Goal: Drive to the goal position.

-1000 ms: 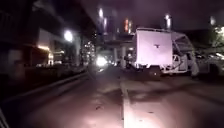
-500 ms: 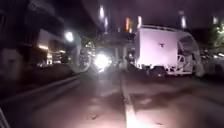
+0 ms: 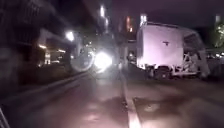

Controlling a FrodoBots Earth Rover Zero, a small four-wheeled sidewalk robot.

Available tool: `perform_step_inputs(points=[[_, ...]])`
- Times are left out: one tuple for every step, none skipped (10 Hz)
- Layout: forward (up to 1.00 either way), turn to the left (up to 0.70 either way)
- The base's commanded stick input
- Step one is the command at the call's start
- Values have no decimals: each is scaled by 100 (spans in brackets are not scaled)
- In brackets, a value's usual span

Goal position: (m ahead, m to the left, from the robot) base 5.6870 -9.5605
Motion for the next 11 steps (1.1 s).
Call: perform_step_inputs(points=[[45,0],[45,0],[45,0],[45,0],[45,0],[45,0],[45,0],[45,0],[45,0],[45,-16],[45,-27]])
